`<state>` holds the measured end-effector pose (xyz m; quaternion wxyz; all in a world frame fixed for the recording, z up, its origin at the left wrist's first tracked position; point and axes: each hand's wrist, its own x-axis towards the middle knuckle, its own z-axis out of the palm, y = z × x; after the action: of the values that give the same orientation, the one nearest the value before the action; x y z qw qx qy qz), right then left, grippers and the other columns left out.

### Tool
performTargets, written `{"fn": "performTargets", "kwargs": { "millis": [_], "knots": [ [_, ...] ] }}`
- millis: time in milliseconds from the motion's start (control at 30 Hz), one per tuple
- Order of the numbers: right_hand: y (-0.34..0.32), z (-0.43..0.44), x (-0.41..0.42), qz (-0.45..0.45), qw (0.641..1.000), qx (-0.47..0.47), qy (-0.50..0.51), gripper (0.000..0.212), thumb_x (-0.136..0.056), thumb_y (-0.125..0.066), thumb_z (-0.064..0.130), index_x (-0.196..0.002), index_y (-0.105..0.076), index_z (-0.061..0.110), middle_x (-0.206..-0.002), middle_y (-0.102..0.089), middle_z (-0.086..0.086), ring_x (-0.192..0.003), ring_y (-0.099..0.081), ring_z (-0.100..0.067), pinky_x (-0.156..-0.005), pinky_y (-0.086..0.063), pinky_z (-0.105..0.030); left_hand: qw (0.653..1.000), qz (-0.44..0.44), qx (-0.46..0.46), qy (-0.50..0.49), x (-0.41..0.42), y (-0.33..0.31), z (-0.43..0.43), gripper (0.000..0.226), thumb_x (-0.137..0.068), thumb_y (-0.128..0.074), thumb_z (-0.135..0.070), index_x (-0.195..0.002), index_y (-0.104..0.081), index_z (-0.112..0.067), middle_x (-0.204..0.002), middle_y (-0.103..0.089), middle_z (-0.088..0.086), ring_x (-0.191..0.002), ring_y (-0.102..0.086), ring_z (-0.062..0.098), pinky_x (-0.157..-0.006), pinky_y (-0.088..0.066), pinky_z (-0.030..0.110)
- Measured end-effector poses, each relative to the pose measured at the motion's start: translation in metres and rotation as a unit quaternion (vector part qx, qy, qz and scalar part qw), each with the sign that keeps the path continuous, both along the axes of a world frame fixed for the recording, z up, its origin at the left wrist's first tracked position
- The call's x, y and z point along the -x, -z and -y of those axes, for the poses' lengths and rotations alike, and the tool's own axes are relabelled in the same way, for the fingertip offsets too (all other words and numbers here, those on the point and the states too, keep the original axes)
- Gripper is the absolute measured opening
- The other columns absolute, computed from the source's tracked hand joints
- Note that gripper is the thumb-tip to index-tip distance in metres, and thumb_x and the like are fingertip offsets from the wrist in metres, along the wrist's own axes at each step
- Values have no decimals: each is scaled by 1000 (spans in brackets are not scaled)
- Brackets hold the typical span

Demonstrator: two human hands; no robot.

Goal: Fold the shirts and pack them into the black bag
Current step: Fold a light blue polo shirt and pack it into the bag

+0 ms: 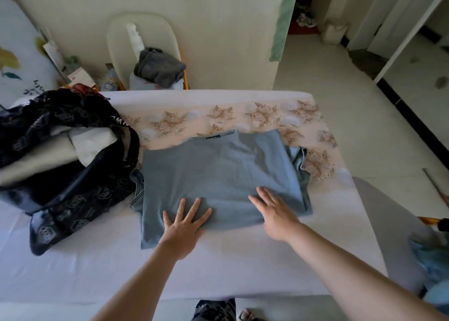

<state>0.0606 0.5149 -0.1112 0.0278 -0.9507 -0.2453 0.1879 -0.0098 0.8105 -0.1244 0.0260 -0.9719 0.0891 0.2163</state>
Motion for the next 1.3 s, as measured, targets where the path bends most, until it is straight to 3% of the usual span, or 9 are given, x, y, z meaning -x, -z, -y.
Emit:
{"fn": "performTargets", "kwargs": {
  "millis": [167, 267, 400, 500, 600, 800, 933, 1067, 1300],
  "knots": [
    [5, 13, -5, 62, 998, -3, 10, 75, -91, -41, -5, -158, -19, 20, -166, -4, -11, -153, -12, -30, -122, -19, -42, 997, -36, 61, -29, 4, -22, -20, 90, -66, 6, -90, -149, 3, -56, -159, 25, -18, -149, 22, 21, -117, 5, 64],
    [1, 26, -8, 12, 999, -11, 28, 71, -95, -32, -8, -159, -14, 19, -167, -2, -7, -154, -6, -22, -123, -13, -35, 994, 20, 101, -31, -4, -29, -17, 82, -75, -4, -86, -146, -32, -54, -163, -12, -11, -150, -8, 18, -121, -7, 45],
    [-17, 35, -2, -13, 998, -62, -11, 64, -90, -38, 6, -151, -41, 21, -161, -30, 3, -149, -26, -15, -120, -25, -30, 978, 87, 183, -41, -35, -34, 18, 54, -84, -28, -55, -114, -68, -35, -125, -61, -7, -118, -56, 22, -101, -40, 37],
    [-32, 40, -5, 24, 988, -146, 36, 53, -79, -45, 31, -125, -70, 23, -133, -65, 5, -124, -58, -15, -106, -45, -31, 973, 88, 212, 5, -67, -37, 58, 52, -86, -29, -48, -119, -66, -31, -124, -61, -6, -118, -54, 21, -101, -43, 38],
    [-24, 58, -27, 160, 954, -210, 143, 24, -83, -58, 20, -98, -75, 16, -96, -73, -2, -89, -68, -26, -77, -57, -40, 970, 67, 226, 62, -101, -42, 101, 40, -95, -43, -32, -133, -56, -30, -138, -52, -9, -130, -44, 17, -109, -34, 34],
    [-17, 98, -54, 59, 910, -48, 408, 37, -101, -44, 33, -134, -52, 17, -122, -58, -12, -110, -56, -33, -90, -47, -41, 967, 11, 204, 153, -159, -41, 176, 45, -102, -40, -25, -147, -38, -28, -157, -30, -6, -144, -26, 17, -117, -26, 39],
    [-9, 106, -58, 46, 921, -54, 383, 27, -92, -57, 42, -111, -68, 26, -109, -63, -5, -102, -62, -31, -80, -46, -35, 963, -13, 171, 207, -181, -39, 207, 51, -105, -35, -28, -154, -24, -25, -164, -12, -4, -150, -10, 18, -120, -22, 42],
    [-13, 116, -50, 69, 866, -98, 486, 15, -86, -55, 29, -84, -63, 16, -88, -64, -5, -84, -63, -32, -71, -48, -35, 961, -18, 127, 245, -196, -28, 229, 60, -106, -31, -41, -158, -5, -27, -165, 6, -2, -152, 3, 20, -121, -14, 43],
    [6, 138, -31, 180, 863, -66, 467, 37, -64, -65, 13, -101, -59, 14, -93, -56, -8, -82, -54, -32, -69, -46, -39, 959, 88, 88, 254, -224, -32, 281, 40, -105, -30, -37, -139, -44, -20, -140, -45, 6, -129, -39, 25, -107, -35, 41]
  ]
}}
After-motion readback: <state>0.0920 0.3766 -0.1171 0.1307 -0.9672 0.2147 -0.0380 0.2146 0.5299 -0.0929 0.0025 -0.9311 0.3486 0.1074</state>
